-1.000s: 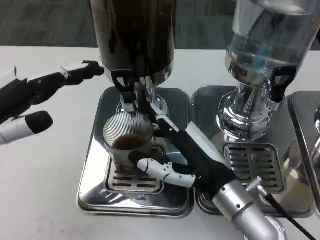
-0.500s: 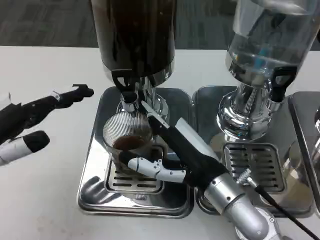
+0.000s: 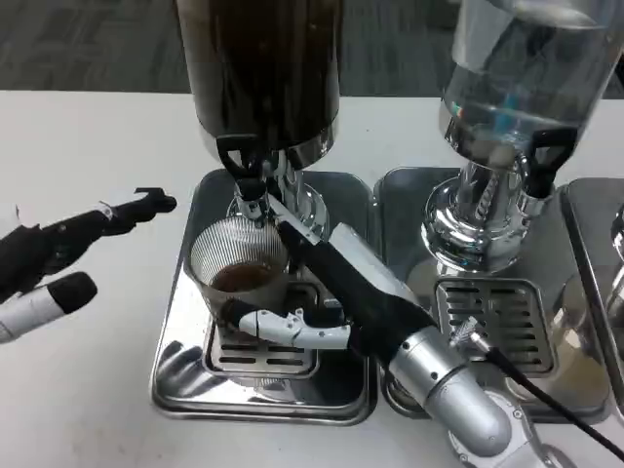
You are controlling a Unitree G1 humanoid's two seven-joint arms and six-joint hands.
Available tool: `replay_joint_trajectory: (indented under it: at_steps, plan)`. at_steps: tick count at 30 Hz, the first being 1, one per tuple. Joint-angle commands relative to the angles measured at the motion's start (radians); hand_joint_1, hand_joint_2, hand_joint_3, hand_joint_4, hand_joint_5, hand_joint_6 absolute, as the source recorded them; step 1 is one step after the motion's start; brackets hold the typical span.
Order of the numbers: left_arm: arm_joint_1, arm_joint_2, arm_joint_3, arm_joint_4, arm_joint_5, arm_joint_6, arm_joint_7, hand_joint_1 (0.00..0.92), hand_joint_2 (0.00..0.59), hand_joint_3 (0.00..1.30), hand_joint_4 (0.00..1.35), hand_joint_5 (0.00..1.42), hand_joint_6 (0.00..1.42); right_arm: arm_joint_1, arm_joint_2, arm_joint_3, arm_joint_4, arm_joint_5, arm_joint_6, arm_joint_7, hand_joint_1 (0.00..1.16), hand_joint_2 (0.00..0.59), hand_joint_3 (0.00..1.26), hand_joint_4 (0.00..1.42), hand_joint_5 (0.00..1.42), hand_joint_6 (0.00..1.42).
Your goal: Grasp the cup under the faucet to collect the drink, then remove the cup.
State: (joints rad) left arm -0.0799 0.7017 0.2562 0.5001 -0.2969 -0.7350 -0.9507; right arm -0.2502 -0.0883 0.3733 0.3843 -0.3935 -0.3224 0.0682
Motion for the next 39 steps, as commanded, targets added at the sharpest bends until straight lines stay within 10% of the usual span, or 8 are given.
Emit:
replay_joint_trajectory:
  at_steps: [1,15,39]
  plan:
    - [0.011,-0.003,-0.005,0.016,0.020,-0.015,0.019,0.000,0.056,0.17,0.04,0.07,0.07,0.008,-0.001,-0.001,0.010,-0.010,0.015,-0.012,0.53,0.185,0.00,0.00,0.00,0.13]
    - [0.006,0.002,-0.003,0.046,0.031,-0.021,0.024,0.000,0.066,0.17,0.04,0.07,0.07,-0.032,0.011,-0.011,0.101,0.063,-0.055,0.019,0.54,0.185,0.00,0.00,0.04,0.16]
    - [0.001,0.005,0.001,0.083,0.034,-0.021,0.030,0.000,0.082,0.19,0.07,0.07,0.07,-0.053,0.018,0.017,0.090,-0.021,0.042,-0.023,0.54,0.185,0.05,0.12,0.20,0.29]
